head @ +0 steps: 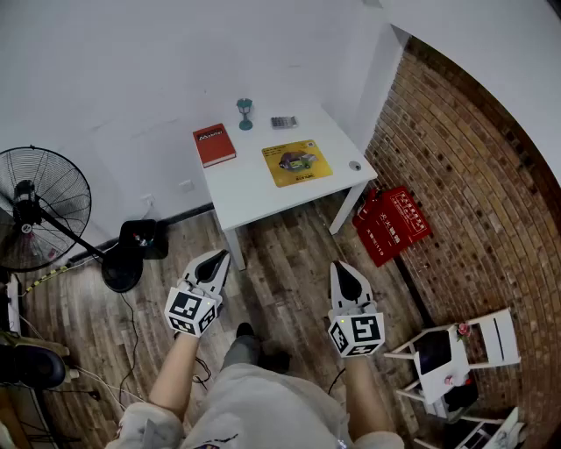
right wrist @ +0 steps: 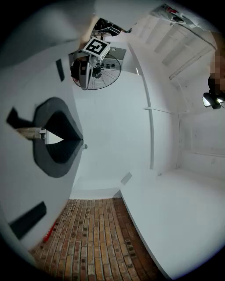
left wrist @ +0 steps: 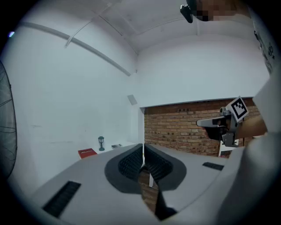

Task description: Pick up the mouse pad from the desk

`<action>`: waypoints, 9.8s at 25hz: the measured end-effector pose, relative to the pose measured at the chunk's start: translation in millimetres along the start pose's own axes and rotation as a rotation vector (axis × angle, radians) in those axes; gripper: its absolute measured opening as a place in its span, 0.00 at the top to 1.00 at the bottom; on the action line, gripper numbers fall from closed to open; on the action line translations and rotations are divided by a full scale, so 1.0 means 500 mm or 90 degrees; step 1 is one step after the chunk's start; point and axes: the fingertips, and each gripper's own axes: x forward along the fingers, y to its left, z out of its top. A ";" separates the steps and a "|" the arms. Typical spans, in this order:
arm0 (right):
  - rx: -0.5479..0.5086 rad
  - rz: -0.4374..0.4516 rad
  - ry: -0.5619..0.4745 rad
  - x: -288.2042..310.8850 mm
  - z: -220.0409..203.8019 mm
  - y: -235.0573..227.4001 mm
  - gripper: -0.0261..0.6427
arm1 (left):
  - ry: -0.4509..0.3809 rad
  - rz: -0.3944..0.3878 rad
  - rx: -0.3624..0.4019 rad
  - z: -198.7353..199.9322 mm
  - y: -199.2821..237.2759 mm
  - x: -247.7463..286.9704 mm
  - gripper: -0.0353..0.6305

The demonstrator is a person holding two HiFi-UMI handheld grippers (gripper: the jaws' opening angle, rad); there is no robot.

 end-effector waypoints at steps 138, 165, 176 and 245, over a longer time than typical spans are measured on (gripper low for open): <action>0.040 0.203 0.524 1.180 -0.553 -0.651 0.39 | 0.157 0.265 -0.144 -0.162 0.530 1.027 0.90; -0.006 0.085 0.655 1.135 -0.694 -0.671 0.37 | 0.191 0.296 -0.175 -0.212 0.524 0.951 0.90; -0.009 0.083 0.676 1.139 -0.692 -0.668 0.39 | 0.195 0.285 -0.174 -0.216 0.534 0.953 0.90; 0.039 0.324 0.467 1.228 -0.413 -0.556 0.92 | 0.162 0.304 -0.134 -0.133 0.569 0.966 0.90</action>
